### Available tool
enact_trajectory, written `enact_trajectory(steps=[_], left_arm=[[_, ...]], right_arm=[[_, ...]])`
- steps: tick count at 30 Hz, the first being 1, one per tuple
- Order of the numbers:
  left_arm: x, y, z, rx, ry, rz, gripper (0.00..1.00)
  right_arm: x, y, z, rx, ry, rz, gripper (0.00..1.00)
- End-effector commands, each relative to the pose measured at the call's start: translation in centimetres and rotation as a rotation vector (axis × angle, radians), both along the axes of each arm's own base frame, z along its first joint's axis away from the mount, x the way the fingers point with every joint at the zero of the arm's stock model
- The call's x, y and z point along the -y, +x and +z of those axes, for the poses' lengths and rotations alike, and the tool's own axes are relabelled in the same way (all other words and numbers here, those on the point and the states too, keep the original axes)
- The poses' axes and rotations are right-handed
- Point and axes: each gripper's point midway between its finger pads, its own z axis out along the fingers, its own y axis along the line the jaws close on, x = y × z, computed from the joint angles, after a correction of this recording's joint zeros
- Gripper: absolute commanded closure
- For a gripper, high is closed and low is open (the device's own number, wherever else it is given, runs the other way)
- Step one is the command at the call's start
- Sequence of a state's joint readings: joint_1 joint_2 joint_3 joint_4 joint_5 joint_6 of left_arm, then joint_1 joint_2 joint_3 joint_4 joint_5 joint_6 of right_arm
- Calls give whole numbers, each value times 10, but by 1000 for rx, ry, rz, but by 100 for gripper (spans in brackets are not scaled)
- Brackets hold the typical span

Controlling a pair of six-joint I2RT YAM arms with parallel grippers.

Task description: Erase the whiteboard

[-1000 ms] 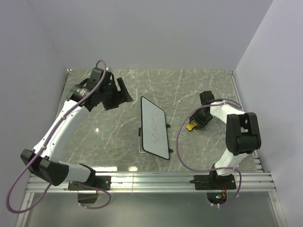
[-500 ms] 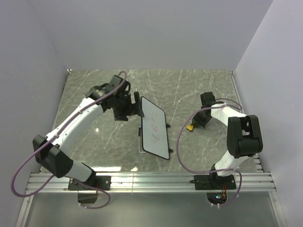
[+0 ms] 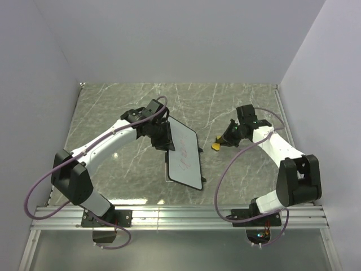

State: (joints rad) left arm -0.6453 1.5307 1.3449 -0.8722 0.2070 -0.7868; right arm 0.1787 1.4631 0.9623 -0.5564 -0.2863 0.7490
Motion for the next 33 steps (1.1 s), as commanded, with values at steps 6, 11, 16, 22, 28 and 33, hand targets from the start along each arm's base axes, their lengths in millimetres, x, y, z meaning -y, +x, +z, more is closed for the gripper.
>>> enact_trajectory(steps=[6,11,16,22,28,33], left_arm=[[-2,12,-20,11,108,6,90],[-3,5,-32,-4,145,2,100],[-2,-3,-43,-26,165,-12,100],[3,-10,-46,-34,175,-27,100],[10,-14,-45,-37,182,-46,100],[14,-15,-42,-42,193,-64,100]], right_arm=[[-106,10,101,203,352,276,100],[-155,17,101,162,448,322,100],[-180,32,99,140,458,351,100],[-186,40,88,126,445,342,100],[-174,31,32,53,348,332,100],[-158,13,-28,-56,248,333,100]])
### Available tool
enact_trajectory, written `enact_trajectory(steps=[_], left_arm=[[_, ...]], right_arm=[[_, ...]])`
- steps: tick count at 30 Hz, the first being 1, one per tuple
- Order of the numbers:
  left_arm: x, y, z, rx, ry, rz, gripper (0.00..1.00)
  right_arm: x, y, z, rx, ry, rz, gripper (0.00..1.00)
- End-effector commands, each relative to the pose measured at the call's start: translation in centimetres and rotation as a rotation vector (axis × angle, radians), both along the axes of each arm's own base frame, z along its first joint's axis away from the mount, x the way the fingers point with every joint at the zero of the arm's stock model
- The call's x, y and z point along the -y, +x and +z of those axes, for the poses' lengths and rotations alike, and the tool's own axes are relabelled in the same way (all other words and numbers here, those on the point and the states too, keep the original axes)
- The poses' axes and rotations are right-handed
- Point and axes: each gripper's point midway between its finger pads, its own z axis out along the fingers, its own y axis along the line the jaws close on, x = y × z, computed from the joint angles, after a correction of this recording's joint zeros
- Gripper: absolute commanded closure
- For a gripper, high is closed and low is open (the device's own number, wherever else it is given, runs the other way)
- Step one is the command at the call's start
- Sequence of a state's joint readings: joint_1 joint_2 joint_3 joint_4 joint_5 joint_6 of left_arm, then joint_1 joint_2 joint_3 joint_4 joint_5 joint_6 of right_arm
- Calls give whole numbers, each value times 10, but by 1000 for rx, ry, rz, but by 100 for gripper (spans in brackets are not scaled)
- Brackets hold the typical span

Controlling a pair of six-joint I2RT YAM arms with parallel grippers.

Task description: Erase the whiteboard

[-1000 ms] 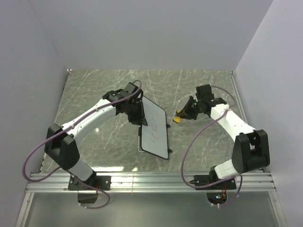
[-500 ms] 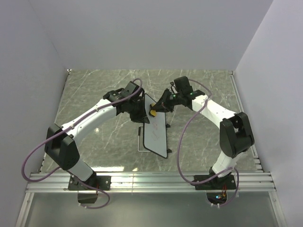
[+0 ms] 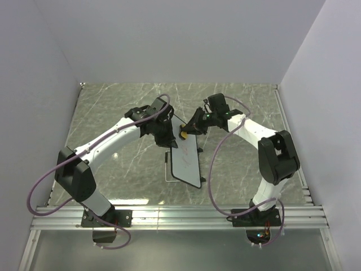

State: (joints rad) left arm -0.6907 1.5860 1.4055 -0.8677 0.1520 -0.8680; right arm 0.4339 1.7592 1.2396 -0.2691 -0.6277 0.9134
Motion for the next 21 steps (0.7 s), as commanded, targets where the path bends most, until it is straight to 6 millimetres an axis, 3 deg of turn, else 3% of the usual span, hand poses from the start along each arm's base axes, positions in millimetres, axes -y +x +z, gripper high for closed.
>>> enact_trajectory(steps=[1,6,9,13,15,18,21], left_arm=[[-4,-22,-41,-45,182,-115,100],[-4,-19,-36,-40,194,-117,100],[-4,-19,-36,-39,193,-115,100],[-4,-20,-38,-44,194,-116,100],[-5,-20,-39,-44,200,-119,100],[-8,-21,-41,-44,214,-124,100],[-7,-21,-45,-48,216,-126,100]], right_arm=[[13,-26,-90,-109,-203,33,100],[38,-54,-126,-161,-303,39,100],[51,-65,-137,-159,-347,38,100],[53,-74,-146,-192,-348,33,100],[48,-76,-143,-186,-321,43,100],[37,-73,-123,-148,-269,51,100],[23,-67,-87,-85,-212,60,100]])
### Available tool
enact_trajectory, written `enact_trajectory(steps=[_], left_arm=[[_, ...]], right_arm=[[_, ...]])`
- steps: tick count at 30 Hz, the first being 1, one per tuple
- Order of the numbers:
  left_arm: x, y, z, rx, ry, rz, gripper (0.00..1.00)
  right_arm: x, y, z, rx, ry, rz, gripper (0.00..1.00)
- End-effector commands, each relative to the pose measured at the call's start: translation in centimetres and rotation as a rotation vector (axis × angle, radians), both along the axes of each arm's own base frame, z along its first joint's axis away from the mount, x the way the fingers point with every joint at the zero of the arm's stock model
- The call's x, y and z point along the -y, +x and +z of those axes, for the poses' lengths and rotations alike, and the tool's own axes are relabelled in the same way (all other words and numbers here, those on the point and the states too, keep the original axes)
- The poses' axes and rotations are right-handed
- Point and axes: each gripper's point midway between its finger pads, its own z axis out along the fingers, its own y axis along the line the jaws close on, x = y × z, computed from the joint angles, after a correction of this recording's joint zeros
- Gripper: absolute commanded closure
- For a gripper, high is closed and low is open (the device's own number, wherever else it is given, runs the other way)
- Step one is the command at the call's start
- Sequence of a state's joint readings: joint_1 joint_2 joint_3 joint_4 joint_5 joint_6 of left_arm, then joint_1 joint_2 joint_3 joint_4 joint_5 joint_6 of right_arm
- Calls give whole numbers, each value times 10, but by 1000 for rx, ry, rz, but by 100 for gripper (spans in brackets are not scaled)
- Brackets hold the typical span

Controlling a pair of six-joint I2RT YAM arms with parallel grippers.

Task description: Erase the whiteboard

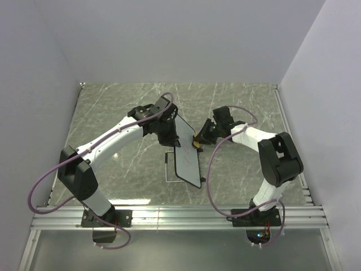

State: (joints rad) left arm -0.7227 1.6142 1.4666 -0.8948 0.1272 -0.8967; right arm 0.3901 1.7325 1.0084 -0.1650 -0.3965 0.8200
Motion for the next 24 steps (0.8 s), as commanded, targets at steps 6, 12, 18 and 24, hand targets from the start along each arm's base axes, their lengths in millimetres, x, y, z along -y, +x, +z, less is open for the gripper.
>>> enact_trajectory(steps=[6,12,18,24], left_arm=[[-16,-16,-59,-47,215,-115,100],[-13,-13,-65,-56,229,-130,100],[-9,-11,-63,-52,221,-135,100],[-10,-10,-60,-45,220,-134,100]], right_arm=[[-63,-69,75,-37,128,203,100],[-76,-76,126,50,194,222,100],[-78,-72,125,55,184,220,100],[-58,-80,63,-34,63,175,100]])
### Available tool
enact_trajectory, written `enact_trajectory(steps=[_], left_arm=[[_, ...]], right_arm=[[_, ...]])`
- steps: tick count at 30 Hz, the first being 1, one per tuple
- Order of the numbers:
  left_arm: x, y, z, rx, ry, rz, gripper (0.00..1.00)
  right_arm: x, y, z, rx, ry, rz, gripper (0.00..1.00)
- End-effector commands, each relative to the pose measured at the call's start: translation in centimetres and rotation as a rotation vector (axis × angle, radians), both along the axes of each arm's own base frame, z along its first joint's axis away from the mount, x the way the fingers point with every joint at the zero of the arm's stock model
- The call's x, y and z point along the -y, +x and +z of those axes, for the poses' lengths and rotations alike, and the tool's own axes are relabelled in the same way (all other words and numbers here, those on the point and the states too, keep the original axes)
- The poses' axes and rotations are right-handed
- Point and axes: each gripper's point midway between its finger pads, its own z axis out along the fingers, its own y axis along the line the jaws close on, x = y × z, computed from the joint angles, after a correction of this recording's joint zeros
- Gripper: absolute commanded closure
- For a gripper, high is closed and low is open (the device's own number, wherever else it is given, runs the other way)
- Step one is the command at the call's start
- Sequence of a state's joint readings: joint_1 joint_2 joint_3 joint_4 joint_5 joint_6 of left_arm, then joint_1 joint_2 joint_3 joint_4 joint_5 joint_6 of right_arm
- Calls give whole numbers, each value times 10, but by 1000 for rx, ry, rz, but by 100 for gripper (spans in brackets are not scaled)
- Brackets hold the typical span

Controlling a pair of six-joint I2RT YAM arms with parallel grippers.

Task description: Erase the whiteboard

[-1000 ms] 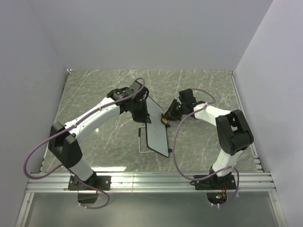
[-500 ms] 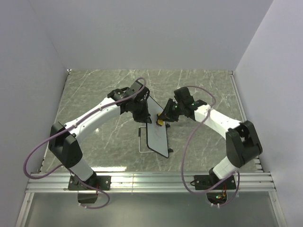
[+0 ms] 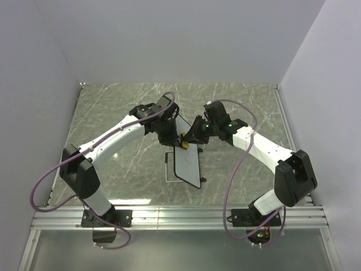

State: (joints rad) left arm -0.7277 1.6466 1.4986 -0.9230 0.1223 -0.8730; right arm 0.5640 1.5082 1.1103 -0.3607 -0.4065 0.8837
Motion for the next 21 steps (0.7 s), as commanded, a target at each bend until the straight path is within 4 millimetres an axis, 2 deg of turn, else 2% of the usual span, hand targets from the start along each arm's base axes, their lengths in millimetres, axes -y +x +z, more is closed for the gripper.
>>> enact_trajectory(steps=[1,4,10,12,14,17,20,21], left_arm=[[-11,-10,-55,-35,191,-112,100],[-12,-10,-52,-31,195,-114,100],[-15,-11,-51,-30,210,-115,100],[-16,-12,-51,-30,210,-115,100],[-17,-13,-52,-33,214,-116,100],[-18,-14,-53,-34,215,-118,100],[-18,-14,-56,-38,214,-121,100],[-17,-14,-56,-39,211,-122,100]], right_arm=[[0,-28,-51,-128,-70,31,100],[26,-51,-102,-244,-197,4,100],[59,-76,-155,-341,-303,-50,100],[62,-80,-160,-359,-309,-58,100],[62,-82,-160,-357,-303,-60,100],[54,-77,-140,-320,-250,-64,100],[41,-67,-101,-250,-170,-69,100],[37,-64,-82,-212,-134,-74,100]])
